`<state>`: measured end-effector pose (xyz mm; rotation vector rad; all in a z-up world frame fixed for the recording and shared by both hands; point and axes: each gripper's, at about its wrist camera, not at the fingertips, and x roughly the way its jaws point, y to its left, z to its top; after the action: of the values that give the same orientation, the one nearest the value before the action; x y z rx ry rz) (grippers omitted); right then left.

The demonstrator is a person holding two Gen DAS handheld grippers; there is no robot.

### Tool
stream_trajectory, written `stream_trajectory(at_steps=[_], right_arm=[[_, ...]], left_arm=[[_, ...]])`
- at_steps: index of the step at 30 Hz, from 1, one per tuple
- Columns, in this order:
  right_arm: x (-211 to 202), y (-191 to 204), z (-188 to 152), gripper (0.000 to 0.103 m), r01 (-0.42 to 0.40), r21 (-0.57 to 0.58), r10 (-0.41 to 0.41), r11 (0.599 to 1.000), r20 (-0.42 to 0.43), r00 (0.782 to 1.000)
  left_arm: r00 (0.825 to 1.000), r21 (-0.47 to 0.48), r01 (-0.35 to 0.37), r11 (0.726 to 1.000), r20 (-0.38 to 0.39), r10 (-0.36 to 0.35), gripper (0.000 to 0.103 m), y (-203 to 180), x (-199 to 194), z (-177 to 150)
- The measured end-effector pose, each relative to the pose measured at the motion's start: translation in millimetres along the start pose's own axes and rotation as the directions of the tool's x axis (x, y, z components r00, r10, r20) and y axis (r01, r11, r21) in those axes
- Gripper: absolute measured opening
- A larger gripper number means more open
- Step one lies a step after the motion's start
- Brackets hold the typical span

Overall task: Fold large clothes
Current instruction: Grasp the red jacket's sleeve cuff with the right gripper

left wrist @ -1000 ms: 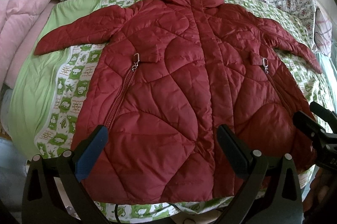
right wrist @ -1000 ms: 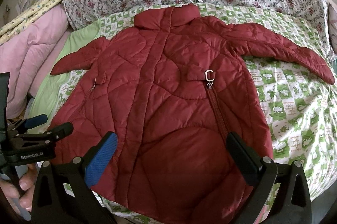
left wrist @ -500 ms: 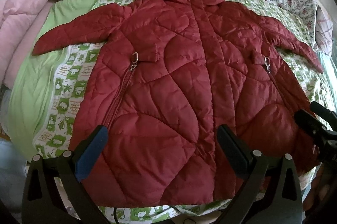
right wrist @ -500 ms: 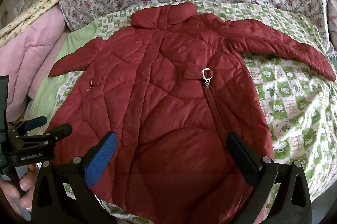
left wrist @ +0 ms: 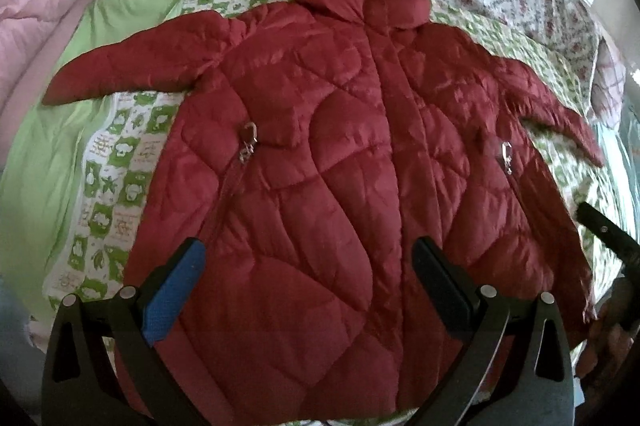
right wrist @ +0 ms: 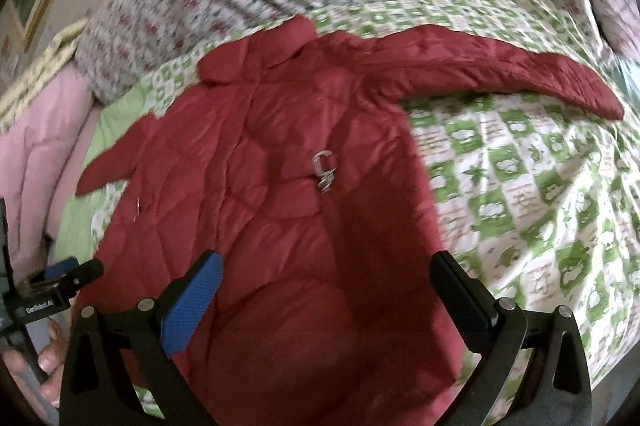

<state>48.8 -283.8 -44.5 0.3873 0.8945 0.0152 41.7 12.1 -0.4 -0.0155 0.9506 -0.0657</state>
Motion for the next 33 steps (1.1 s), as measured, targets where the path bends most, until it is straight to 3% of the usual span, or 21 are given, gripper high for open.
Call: stream_trajectory(at_steps=[2, 8, 16, 23, 26, 30, 33], right_arm=[[-2.1, -19.6, 7.2, 0.103, -0.012, 0.054, 0.011, 0.998, 0.014, 1.000], [-12.5, -85.6, 30.4, 0.103, 0.002, 0.195, -0.024, 0.981, 0.107, 0.994], [-2.4, -208.9, 64.9, 0.102, 0.053, 0.446, -0.156, 0.893, 0.197, 0.968], [25.5, -278.4, 84.7, 0.075, 0.030, 0.581, -0.180, 0.813, 0.202, 0.963], [38.8, -294.4, 88.7, 0.070, -0.006, 0.617, -0.156, 0.787, 0.208, 0.966], [49.0, -306.6, 94.3, 0.053, -0.041, 0.642, -0.142, 0.765, 0.231, 0.962], [53.5, -315.0, 102.0, 0.049, -0.077, 0.659, -0.127, 0.748, 0.257, 0.958]], left_arm=[[0.999, 0.012, -0.038, 0.999, 0.020, 0.038, 0.103, 2.2, 1.1, 6.8], [0.999, -0.043, -0.015, 0.999, -0.047, 0.013, 0.103, 14.8, 12.8, 13.9], [0.996, -0.057, -0.017, 0.998, -0.092, 0.012, 0.103, 19.9, 24.0, 17.8], [0.992, -0.042, -0.047, 0.998, -0.116, 0.041, 0.103, 19.6, 36.3, 19.1], [0.991, -0.032, -0.053, 0.998, -0.128, 0.049, 0.103, 18.1, 41.5, 18.0], [0.988, -0.016, -0.064, 0.998, -0.140, 0.061, 0.103, 16.0, 47.5, 17.5], [0.987, -0.013, -0.066, 0.998, -0.145, 0.063, 0.103, 14.8, 51.1, 18.0]])
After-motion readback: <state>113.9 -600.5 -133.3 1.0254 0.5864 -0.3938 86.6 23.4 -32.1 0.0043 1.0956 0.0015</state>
